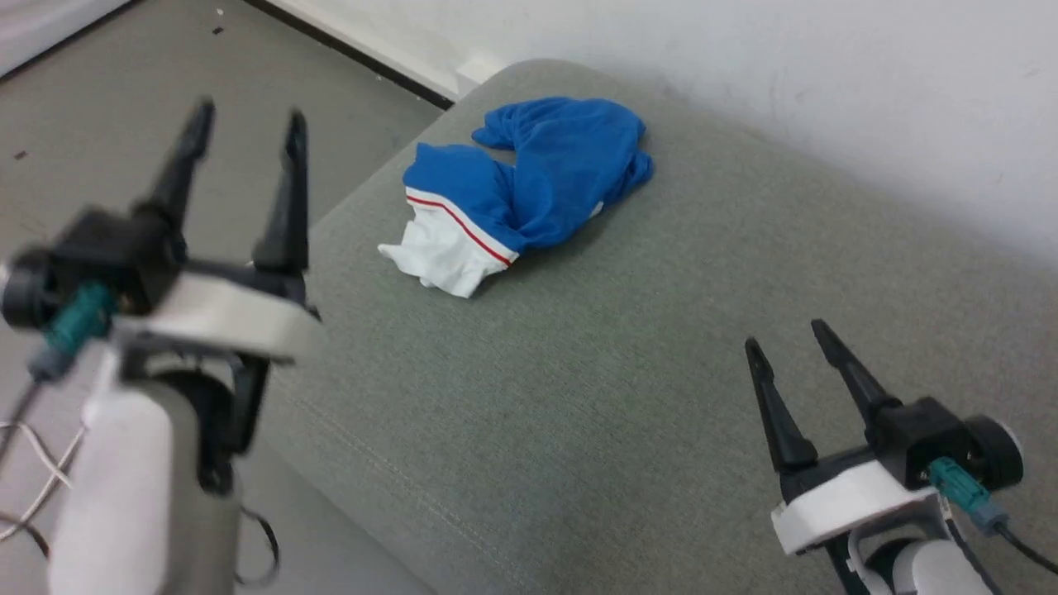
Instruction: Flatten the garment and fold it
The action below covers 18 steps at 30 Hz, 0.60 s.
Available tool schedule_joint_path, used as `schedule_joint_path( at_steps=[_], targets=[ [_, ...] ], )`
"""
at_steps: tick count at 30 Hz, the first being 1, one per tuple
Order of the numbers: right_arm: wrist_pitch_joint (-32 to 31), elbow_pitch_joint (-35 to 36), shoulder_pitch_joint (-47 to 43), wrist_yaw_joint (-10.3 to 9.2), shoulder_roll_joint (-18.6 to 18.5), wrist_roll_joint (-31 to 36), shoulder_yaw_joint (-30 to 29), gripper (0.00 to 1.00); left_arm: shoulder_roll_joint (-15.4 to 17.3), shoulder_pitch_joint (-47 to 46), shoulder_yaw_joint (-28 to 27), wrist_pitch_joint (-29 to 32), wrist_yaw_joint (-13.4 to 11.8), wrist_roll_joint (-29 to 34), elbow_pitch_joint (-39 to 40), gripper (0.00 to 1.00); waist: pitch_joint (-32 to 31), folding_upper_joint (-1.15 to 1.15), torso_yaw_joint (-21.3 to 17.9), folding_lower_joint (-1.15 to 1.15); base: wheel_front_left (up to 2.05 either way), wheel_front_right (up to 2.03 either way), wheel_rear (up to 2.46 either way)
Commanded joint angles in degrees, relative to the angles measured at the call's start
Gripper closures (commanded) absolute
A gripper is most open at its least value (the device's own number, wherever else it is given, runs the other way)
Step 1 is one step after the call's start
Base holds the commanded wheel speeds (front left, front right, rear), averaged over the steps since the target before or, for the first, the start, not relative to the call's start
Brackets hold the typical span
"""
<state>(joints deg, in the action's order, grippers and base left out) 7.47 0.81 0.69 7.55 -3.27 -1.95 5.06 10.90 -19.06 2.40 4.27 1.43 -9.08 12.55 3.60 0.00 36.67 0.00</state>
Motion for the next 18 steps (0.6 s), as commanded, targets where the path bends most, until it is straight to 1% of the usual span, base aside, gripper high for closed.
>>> schedule_joint_path(
  at_steps=[1, 6, 8, 10, 18],
  targets=[
    [-0.8, 1.3, 1.3, -0.06, -0.5, 0.4, 0.3, 0.00, 1.1, -2.8, -0.4, 1.2, 0.8, -0.2, -0.6, 0.00, 3.8, 0.00, -1.6, 0.00, 0.00, 0.00, 0.00],
    [-5.0, 8.2, 3.5, -0.06, -4.2, 0.4, 1.6, 0.00, 3.5, -14.8, -1.7, 7.7, 2.8, -4.3, -6.1, 0.00, 10.0, 0.00, -4.2, 0.00, 0.00, 0.00, 0.00],
    [-6.7, 10.8, 4.1, -0.06, -5.6, 0.0, 2.0, 0.00, 5.2, -18.7, -1.3, 9.8, 3.6, -4.6, -8.5, 0.00, 12.1, 0.00, -5.2, 0.00, 0.00, 0.00, 0.00],
    [-8.1, 13.6, 4.5, -0.06, -6.5, -0.3, 2.3, 0.00, 5.9, -21.9, -2.1, 11.5, 3.7, -5.9, -11.2, 0.00, 14.0, 0.00, -6.6, 0.00, 0.00, 0.00, 0.00],
    [-12.6, 22.6, 5.8, -0.06, -9.6, -0.8, 1.6, 0.00, 8.9, -28.4, -3.3, 17.8, 4.4, -9.2, -22.3, 0.00, 20.8, 0.00, -10.9, 0.00, 0.00, 0.00, 0.00]
  ],
)
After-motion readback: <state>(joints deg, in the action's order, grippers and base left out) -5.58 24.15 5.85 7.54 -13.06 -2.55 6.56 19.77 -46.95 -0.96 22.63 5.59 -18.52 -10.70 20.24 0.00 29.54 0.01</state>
